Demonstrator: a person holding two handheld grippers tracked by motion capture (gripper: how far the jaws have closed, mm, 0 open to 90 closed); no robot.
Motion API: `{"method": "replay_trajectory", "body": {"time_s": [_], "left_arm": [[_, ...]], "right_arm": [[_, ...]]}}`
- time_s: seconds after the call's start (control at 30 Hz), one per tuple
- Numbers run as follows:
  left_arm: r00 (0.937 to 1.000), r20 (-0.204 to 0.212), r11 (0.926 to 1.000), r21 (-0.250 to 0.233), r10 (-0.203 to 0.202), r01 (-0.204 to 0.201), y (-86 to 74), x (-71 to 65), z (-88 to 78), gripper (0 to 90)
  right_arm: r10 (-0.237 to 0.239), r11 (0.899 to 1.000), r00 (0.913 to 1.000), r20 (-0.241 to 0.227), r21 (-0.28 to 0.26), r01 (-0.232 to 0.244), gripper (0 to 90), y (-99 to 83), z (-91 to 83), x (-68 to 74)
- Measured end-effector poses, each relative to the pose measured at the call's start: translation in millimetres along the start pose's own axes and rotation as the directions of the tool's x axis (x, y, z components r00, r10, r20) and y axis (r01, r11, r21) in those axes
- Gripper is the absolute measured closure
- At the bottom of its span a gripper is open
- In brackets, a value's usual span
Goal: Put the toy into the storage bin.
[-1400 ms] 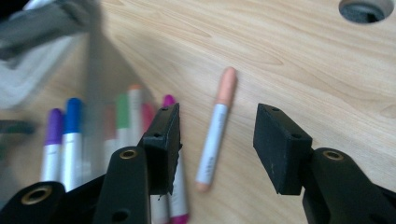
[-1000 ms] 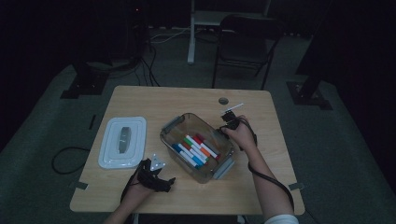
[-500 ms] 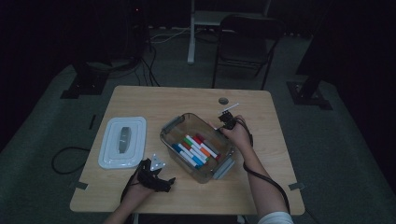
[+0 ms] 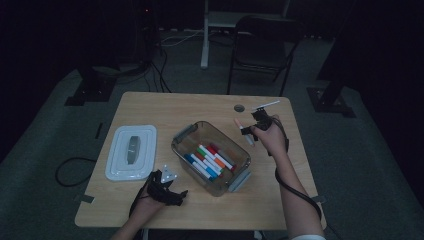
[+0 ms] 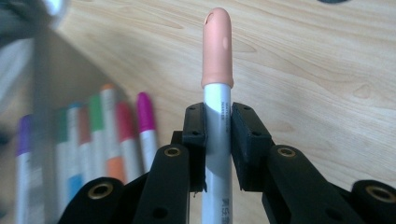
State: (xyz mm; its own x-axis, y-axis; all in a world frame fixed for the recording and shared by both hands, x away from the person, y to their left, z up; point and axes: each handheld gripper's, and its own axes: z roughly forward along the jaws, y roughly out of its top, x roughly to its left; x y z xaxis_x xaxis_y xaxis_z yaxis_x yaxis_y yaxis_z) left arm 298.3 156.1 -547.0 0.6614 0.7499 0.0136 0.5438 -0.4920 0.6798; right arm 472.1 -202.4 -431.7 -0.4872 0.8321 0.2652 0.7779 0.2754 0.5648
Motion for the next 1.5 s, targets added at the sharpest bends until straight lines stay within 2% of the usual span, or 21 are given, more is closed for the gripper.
{"method": "replay_trajectory", "body": {"time_s": [0.2,0.4,0.43,0.47,0.5,0.53,0.6,0.7,0.73,0.83,0.9,1.0,1.07,1.1,1.2,1.23,1.3,1.4,1.5], "left_arm": [[1.0000,-0.002,1.0000,-0.003,-0.001,0.001,0.0,-0.1,0.2,0.6],[1.0000,-0.002,1.0000,-0.003,-0.001,0.001,0.0,0.0,0.1,0.6],[1.0000,-0.002,1.0000,-0.003,-0.001,0.001,0.0,0.0,0.1,0.6],[1.0000,-0.002,1.0000,-0.003,-0.001,0.001,0.0,0.0,0.1,0.6],[1.0000,-0.002,1.0000,-0.003,-0.001,0.001,0.0,0.0,0.2,0.6],[1.0000,-0.002,1.0000,-0.003,-0.001,0.001,0.0,0.0,0.2,0.6],[1.0000,-0.001,1.0000,-0.002,-0.001,0.001,0.0,0.0,0.1,0.6],[1.0000,-0.001,1.0000,-0.002,-0.001,0.001,0.0,0.0,0.1,0.6],[1.0000,-0.001,1.0000,-0.001,0.000,0.000,0.0,0.0,0.0,0.6],[1.0000,-0.001,1.0000,-0.002,-0.001,0.001,0.0,0.0,0.0,0.6],[1.0000,0.000,1.0000,-0.001,-0.001,0.001,0.1,0.0,0.0,0.6],[1.0000,-0.001,1.0000,-0.002,-0.001,0.001,0.0,0.0,0.0,0.6],[1.0000,-0.001,1.0000,-0.002,-0.001,0.001,0.0,0.0,0.0,0.6],[1.0000,-0.001,1.0000,-0.002,-0.001,0.001,0.0,0.0,0.1,0.6],[1.0000,-0.001,1.0000,-0.003,-0.001,0.001,0.0,-0.1,0.1,0.6],[1.0000,-0.001,1.0000,-0.003,-0.001,0.001,0.0,-0.1,0.1,0.6],[1.0000,-0.001,1.0000,-0.002,0.000,0.000,0.0,0.0,0.0,0.6],[1.0000,-0.001,1.0000,-0.002,0.000,0.000,0.0,0.0,0.1,0.6],[1.0000,-0.001,1.0000,-0.003,-0.001,0.001,0.0,-0.1,0.1,0.6]], "right_arm": [[-0.041,0.998,0.9961,-0.078,-0.051,0.037,76.9,4.9,-29.1,23.5],[-0.103,0.994,0.9801,-0.170,-0.058,0.094,76.9,8.3,-34.5,56.5],[-0.103,0.994,0.9801,-0.170,-0.058,0.094,76.9,8.3,-34.5,56.5],[-0.121,0.992,0.9760,-0.181,-0.052,0.114,76.9,8.5,-33.3,62.8],[-0.142,0.990,0.9666,-0.213,-0.040,0.137,76.9,8.7,-28.5,76.9],[-0.160,0.987,0.9624,-0.220,-0.028,0.158,76.9,8.8,-25.8,83.5],[-0.182,0.983,0.9531,-0.242,-0.035,0.179,76.8,8.9,-21.0,95.4],[-0.197,0.980,0.9499,-0.243,-0.033,0.195,76.9,9.3,-18.6,101.2],[-0.211,0.977,0.9433,-0.256,-0.028,0.211,76.9,9.5,-12.8,111.7],[-0.223,0.971,0.9299,-0.293,0.021,0.239,76.9,7.4,1.0,126.8],[-0.233,0.963,0.9232,-0.306,0.059,0.263,76.8,5.0,12.3,136.1],[-0.233,0.954,0.9197,-0.316,0.107,0.279,76.8,1.1,30.9,147.0],[-0.239,0.943,0.9202,-0.310,0.152,0.296,76.8,-2.7,45.1,154.2],[-0.241,0.932,0.9212,-0.306,0.191,0.307,76.8,-6.6,58.2,158.8],[-0.227,0.923,0.9273,-0.298,0.237,0.302,76.8,-11.7,74.7,162.5],[-0.227,0.923,0.9273,-0.298,0.237,0.302,76.8,-11.7,74.7,162.5],[-0.231,0.913,0.9303,-0.285,0.266,0.308,76.6,-16.1,85.3,164.7],[-0.231,0.912,0.9312,-0.282,0.270,0.308,71.5,-18.0,88.8,164.3],[-0.238,0.917,0.9251,-0.296,0.245,0.314,68.5,-16.6,82.3,162.9]]}}
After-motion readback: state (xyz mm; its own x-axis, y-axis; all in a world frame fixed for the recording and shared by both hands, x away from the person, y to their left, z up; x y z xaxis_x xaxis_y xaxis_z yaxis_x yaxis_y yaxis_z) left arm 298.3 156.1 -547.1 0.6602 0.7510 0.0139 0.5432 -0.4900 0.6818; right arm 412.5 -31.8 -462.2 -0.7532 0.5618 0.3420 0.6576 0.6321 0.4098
